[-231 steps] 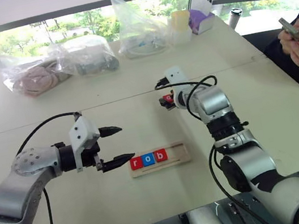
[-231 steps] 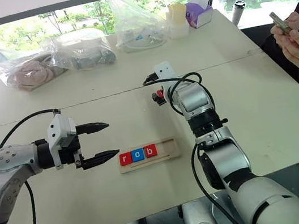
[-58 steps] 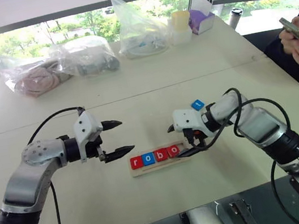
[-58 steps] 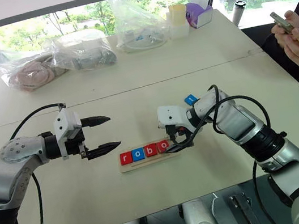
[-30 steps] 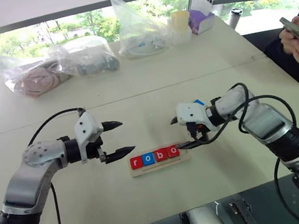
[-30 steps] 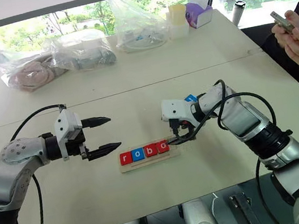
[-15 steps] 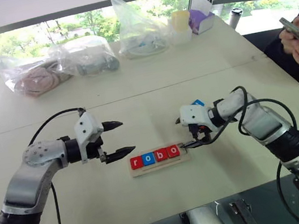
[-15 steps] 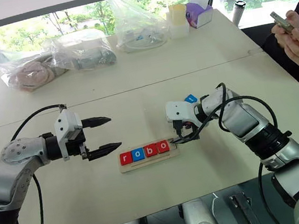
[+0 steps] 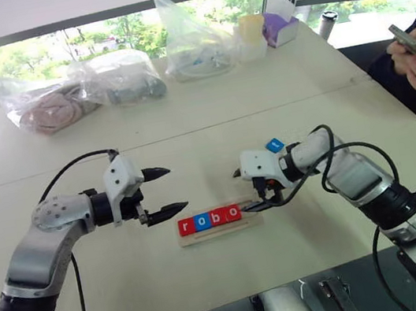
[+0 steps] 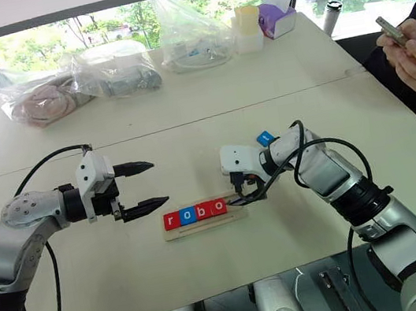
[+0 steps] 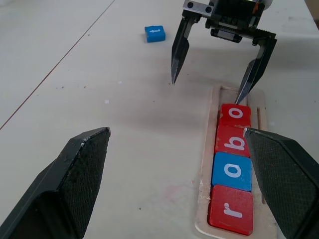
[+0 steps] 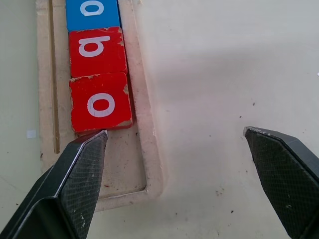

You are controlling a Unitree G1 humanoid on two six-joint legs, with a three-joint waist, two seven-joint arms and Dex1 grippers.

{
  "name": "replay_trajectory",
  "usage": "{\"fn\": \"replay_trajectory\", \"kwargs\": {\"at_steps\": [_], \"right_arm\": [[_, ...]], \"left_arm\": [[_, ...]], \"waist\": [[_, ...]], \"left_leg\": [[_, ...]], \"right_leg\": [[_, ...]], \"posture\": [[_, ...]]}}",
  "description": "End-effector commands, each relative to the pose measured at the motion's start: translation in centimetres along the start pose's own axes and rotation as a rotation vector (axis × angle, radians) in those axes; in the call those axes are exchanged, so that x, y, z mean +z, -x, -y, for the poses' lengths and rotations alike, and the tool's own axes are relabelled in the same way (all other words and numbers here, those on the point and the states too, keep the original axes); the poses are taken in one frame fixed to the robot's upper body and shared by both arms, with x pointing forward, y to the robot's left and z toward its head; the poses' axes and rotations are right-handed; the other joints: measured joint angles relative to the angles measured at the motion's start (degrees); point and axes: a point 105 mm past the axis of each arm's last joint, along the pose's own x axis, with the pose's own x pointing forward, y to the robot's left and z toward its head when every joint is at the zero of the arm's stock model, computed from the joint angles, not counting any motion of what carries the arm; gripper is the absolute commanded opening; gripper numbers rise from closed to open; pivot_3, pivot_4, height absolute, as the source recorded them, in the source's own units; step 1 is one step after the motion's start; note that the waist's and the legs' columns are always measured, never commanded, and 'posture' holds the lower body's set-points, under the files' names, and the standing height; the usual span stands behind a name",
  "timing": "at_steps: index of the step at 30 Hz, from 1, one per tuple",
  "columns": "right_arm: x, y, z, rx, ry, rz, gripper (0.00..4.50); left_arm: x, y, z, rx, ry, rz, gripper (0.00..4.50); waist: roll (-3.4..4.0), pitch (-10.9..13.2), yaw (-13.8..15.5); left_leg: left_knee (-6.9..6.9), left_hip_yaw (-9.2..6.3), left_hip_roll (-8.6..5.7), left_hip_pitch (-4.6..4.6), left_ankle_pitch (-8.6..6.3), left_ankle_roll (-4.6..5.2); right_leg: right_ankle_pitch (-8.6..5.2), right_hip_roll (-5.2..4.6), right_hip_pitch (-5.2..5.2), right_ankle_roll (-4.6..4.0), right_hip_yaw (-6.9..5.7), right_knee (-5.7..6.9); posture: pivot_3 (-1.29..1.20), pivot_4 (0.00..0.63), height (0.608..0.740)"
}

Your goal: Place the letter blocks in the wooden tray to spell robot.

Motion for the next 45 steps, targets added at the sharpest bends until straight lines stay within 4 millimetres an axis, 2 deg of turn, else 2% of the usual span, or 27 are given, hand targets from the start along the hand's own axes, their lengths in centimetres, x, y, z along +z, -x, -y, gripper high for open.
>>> {"fn": "replay_trajectory", "kwargs": {"at_steps": [1, 7, 11, 13, 15, 18, 20, 23, 27, 33, 36, 41, 45], "right_arm": [[0.4, 0.8, 0.0, -0.015, 0.068, -0.011, 4.48], [0.3, 4.2, 2.6, -0.165, 0.035, -0.012, 4.48], [0.8, 6.9, 6.3, -0.424, -0.121, 0.061, 4.48], [-0.7, 7.8, 8.1, -0.582, -0.251, 0.035, 4.48], [-2.0, 8.2, 8.9, -0.672, -0.339, 0.01, 4.48], [-3.9, 8.1, 9.6, -0.754, -0.48, -0.021, 4.48], [-4.3, 7.9, 9.7, -0.771, -0.52, -0.025, 4.48], [-5.8, 7.0, 9.9, -0.782, -0.682, -0.033, 4.48], [-7.4, 5.8, 9.4, -0.776, -0.767, -0.078, 4.48], [-7.3, 5.1, 8.6, -0.718, -0.825, -0.065, 4.48], [-7.6, 5.0, 8.0, -0.707, -0.831, -0.094, 3.65], [-6.8, 5.2, 6.5, -0.681, -0.845, -0.091, 1.15], [-6.3, 6.6, 5.5, -0.737, -0.863, -0.135, 1.16]], "left_arm": [[1.2, 0.3, 0.0, 0.005, -0.034, 0.034, 4.5], [1.3, 0.3, 0.1, 0.008, -0.034, 0.036, 4.5], [1.3, 0.3, 0.1, 0.01, -0.034, 0.04, 4.5], [1.3, 0.2, 0.1, 0.01, -0.033, 0.042, 4.5], [1.3, 0.1, 0.1, 0.009, -0.033, 0.044, 4.5], [1.2, 0.0, 0.1, 0.005, -0.033, 0.046, 4.5], [1.2, -0.1, 0.0, 0.004, -0.033, 0.046, 4.5], [1.3, -0.2, -0.1, 0.002, -0.037, 0.047, 4.5], [1.3, -0.2, -0.1, 0.002, -0.04, 0.046, 4.5], [1.2, -0.1, -0.1, 0.006, -0.039, 0.042, 4.5], [1.2, 0.0, -0.1, 0.01, -0.039, 0.042, 4.5], [1.1, -0.1, -0.1, 0.012, -0.038, 0.043, 4.5], [1.1, -0.2, 0.1, 0.008, -0.035, 0.046, 4.5]], "waist": [[0.0, 0.0, 0.0], [0.0, 0.0, 0.04], [0.0, 0.0, -0.15], [0.0, 0.0, -0.12], [-0.02, -0.01, 0.06], [-0.01, -0.01, 0.05], [0.0, 0.0, 0.0], [-0.01, 0.0, -0.07], [0.0, 0.0, -0.15], [-0.02, -0.02, -0.13], [-0.02, -0.02, -0.12], [-0.02, -0.02, 0.03], [-0.02, -0.02, -0.01]], "left_leg": [[0.0, 0.0, 0.0, 0.0, 0.0, 0.0], [0.01, 0.01, 0.0, -0.01, 0.0, 0.0], [0.0, 0.02, 0.0, 0.0, 0.0, 0.0], [0.0, 0.01, 0.01, 0.01, 0.0, 0.0], [-0.02, 0.0, 0.01, 0.0, 0.0, 0.0], [-0.03, 0.0, -0.01, -0.06, 0.0, 0.0], [-0.03, 0.04, -0.02, -0.1, 0.0, 0.0], [-0.05, 0.04, -0.02, -0.16, 0.0, 0.0], [-0.08, 0.02, -0.01, -0.13, 0.0, 0.0], [-0.07, 0.03, -0.01, -0.09, 0.0, 0.0], [-0.08, 0.02, -0.01, -0.08, 0.0, 0.0], [-0.1, 0.0, -0.01, -0.11, 0.0, 0.0], [-0.09, -0.01, -0.01, -0.12, 0.0, 0.0]], "right_leg": [[0.0, 0.0, 0.0, 0.0, 0.0, 0.0], [0.0, -0.01, 0.0, 0.0, 0.0, -0.01], [0.01, 0.0, -0.03, -0.01, 0.01, 0.0], [0.02, 0.02, -0.03, -0.02, 0.01, 0.01], [0.07, 0.01, -0.02, -0.11, 0.01, 0.01], [0.13, -0.01, -0.03, -0.22, 0.02, -0.06], [0.14, -0.02, -0.05, -0.21, 0.04, -0.09], [0.14, -0.01, -0.12, -0.21, 0.04, -0.08], [0.15, 0.01, -0.13, -0.21, 0.04, -0.06], [0.15, 0.01, -0.08, -0.2, 0.04, -0.06], [0.14, 0.01, -0.08, -0.2, 0.04, -0.06], [0.13, 0.01, -0.08, -0.17, 0.03, -0.07], [0.12, 0.0, -0.08, -0.17, 0.04, -0.07]], "posture": [[0.0, 0.15, 0.74], [0.0, 0.15, 0.74], [0.0, 0.15, 0.74], [0.0, 0.15, 0.74], [0.0, 0.15, 0.74], [0.0, 0.15, 0.74], [0.0, 0.15, 0.74], [0.0, 0.15, 0.74], [0.0, 0.15, 0.74], [0.0, 0.15, 0.74], [0.0, 0.15, 0.74], [0.0, 0.15, 0.74], [0.0, 0.15, 0.74]]}}
